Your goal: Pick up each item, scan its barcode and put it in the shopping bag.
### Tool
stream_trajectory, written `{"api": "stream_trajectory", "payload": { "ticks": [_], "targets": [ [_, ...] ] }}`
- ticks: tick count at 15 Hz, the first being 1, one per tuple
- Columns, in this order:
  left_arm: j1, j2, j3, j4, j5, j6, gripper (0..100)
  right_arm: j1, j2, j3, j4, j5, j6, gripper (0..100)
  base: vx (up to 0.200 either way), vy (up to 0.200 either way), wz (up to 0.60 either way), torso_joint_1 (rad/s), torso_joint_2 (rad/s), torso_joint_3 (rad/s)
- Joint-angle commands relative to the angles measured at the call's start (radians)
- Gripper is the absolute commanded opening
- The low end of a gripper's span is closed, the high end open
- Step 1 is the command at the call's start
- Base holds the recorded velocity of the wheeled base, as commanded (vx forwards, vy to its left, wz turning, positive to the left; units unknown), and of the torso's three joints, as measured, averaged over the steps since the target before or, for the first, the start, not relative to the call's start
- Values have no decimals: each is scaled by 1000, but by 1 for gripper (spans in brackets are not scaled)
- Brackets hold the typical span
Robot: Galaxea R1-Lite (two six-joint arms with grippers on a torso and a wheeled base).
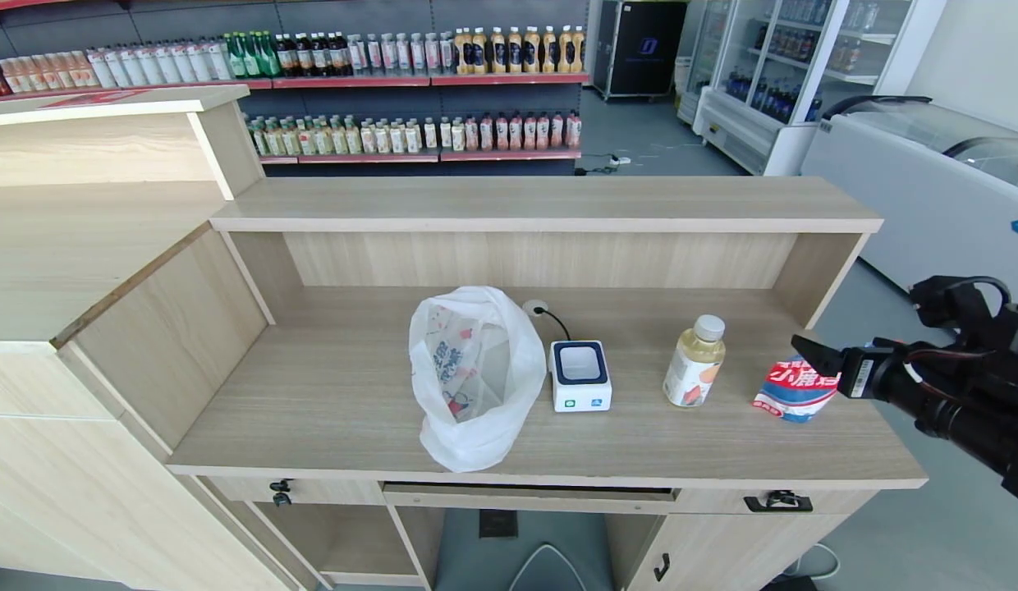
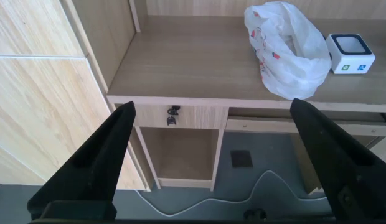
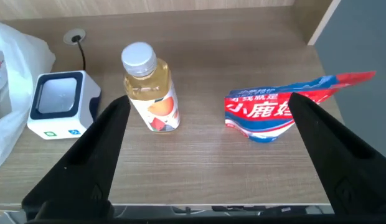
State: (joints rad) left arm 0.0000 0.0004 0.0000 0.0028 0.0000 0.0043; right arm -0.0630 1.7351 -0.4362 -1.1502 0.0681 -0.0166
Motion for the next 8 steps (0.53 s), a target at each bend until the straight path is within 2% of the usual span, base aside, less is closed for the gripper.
{"api": "stream_trajectory", "payload": {
  "ticks": [1,4,8],
  "targets": [
    [0,0,0,0,0,0,100,11,110,-1,-26,-1,-13,100,0,0,0,0,0,0],
    [0,0,0,0,0,0,100,26,185,-4,-68,-4,-25,100,0,0,0,0,0,0],
    [0,0,0,0,0,0,100,65,282,-81,-82,-10,-23,100,0,0,0,0,0,0]
  ]
}}
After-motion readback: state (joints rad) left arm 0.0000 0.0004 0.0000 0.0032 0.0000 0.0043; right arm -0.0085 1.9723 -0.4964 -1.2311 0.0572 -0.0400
